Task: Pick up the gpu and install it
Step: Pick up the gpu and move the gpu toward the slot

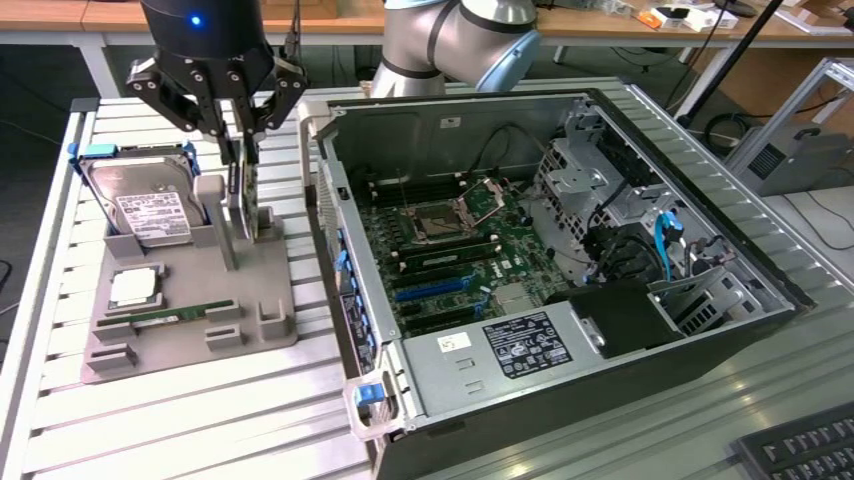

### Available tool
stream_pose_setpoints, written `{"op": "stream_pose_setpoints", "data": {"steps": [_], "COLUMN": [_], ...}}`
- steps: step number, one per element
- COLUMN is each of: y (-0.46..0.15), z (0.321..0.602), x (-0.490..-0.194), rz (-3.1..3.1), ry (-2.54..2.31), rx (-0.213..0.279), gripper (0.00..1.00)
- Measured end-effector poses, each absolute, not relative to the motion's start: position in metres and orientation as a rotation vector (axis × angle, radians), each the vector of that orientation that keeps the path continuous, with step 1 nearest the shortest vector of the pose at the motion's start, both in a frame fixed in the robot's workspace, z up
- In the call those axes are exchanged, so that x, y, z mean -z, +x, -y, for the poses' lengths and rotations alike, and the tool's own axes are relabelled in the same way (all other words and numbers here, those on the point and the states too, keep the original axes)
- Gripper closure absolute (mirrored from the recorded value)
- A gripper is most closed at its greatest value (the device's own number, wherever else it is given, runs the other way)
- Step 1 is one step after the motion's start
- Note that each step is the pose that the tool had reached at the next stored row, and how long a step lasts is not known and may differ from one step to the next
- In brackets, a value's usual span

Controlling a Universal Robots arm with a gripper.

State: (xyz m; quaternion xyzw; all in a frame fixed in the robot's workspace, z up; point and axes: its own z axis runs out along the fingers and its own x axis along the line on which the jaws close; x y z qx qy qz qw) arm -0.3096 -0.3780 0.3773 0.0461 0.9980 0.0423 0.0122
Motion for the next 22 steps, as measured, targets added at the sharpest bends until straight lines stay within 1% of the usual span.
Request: {"op": "stream_pose_setpoints", "data": {"steps": [22], "y": [-0.3096], "z": [0.3780], "x": [-0.3829], "rz": [-3.111], "ry": [0.144], "rx": [-0.142], "gripper": [0.74]}}
